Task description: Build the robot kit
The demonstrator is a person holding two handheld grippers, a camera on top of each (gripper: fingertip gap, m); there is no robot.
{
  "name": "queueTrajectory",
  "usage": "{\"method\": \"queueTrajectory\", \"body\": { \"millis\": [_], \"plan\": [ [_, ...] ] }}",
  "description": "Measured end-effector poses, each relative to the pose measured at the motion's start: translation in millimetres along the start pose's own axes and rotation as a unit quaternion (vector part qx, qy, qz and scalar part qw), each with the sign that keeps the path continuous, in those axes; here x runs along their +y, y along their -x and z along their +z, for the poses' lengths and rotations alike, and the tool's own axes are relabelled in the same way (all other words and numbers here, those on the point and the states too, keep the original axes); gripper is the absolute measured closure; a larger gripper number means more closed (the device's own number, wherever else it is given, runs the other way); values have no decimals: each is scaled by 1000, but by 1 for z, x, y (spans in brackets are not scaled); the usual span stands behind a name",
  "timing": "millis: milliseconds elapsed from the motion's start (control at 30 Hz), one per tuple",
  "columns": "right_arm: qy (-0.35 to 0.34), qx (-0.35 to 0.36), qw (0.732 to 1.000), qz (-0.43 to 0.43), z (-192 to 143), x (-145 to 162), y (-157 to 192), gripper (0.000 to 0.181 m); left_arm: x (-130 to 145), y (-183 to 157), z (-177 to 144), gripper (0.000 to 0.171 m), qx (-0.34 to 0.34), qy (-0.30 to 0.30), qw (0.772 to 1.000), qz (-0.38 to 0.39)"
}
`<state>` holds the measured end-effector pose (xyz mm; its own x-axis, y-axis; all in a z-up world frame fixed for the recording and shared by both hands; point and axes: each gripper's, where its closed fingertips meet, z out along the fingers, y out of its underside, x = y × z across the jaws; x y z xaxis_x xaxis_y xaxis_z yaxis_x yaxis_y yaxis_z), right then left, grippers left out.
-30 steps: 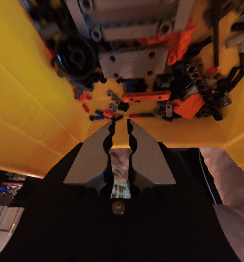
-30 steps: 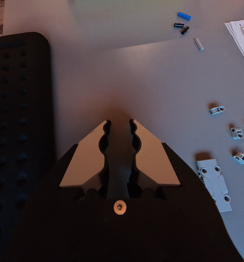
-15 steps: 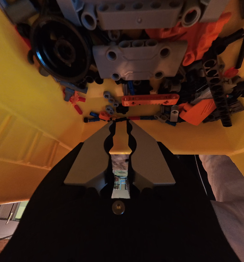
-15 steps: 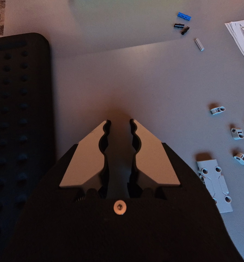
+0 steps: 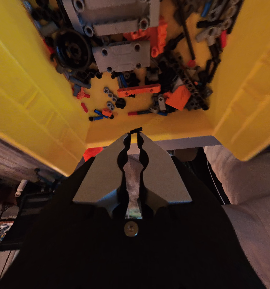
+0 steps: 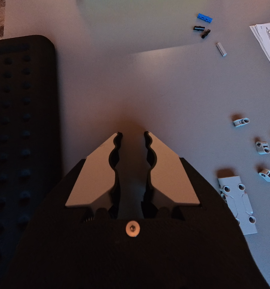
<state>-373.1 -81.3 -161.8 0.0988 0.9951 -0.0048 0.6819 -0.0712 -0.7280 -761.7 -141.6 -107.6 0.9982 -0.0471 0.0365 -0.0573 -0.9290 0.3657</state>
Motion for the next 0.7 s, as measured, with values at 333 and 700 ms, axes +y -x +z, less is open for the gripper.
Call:
{"method": "queueTrajectory", "body": {
  "millis": [333, 700],
  "plan": [
    [5, 1, 1000, -6, 0, 1, 1, 148, -82, -118, -99, 166, -16, -131, 972, 195],
    [0, -9, 1000, -7, 1, -1, 6, 146, -143, -203, -7, 166, -8, 11, 951, 309]
  ]
}}
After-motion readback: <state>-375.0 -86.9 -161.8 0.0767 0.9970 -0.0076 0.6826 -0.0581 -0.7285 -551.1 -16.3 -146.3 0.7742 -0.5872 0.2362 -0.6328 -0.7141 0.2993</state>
